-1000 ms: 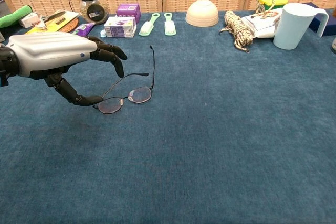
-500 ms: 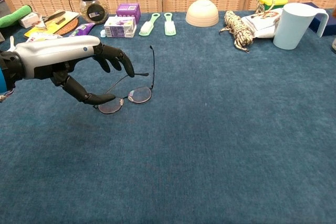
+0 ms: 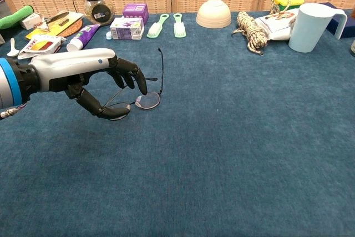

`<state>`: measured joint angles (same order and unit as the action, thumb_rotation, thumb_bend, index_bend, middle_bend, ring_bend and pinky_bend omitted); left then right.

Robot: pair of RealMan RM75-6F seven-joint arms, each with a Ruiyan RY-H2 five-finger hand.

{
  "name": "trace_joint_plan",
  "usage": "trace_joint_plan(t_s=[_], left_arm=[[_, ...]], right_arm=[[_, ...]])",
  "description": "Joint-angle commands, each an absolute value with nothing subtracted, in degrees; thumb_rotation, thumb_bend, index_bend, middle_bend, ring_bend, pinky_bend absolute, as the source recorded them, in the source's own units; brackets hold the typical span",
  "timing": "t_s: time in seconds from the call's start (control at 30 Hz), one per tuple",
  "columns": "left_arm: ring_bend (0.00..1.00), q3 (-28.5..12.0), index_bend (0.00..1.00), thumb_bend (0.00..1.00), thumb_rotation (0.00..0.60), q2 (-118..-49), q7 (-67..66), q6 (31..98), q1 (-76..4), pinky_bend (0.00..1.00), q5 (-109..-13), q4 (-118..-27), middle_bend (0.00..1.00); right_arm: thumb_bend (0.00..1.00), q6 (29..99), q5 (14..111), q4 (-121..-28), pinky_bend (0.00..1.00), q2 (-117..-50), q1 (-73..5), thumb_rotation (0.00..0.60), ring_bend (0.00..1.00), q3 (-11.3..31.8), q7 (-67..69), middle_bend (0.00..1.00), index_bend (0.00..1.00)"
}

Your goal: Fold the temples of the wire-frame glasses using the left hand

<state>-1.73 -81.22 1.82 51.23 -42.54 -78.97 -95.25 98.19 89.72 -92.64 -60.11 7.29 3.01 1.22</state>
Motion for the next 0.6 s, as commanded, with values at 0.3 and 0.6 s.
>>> trace_joint_plan(t_s=[0.3,0.6], left_arm=[[0.24,-3.0,0.35,0.32,0.492,-83.4,3.8,49.0,-43.2,0.25,-77.0,-92.0,0.28],[0.24,-3.6,0.35,0.32,0.492,-85.9,4.6,46.0,-44.0,0.25,-74.2,-88.0,0.28]], right_arm=[[0.00,98.2,89.6,-93.0,0.22,-59.8,7.4,0.600,0.15,3.1,0.7,0.12,0.25],[0.00,98.4,89.4,-93.6,0.22,-59.5,7.7,0.600,0.15,3.1,0.1,0.12,0.25]])
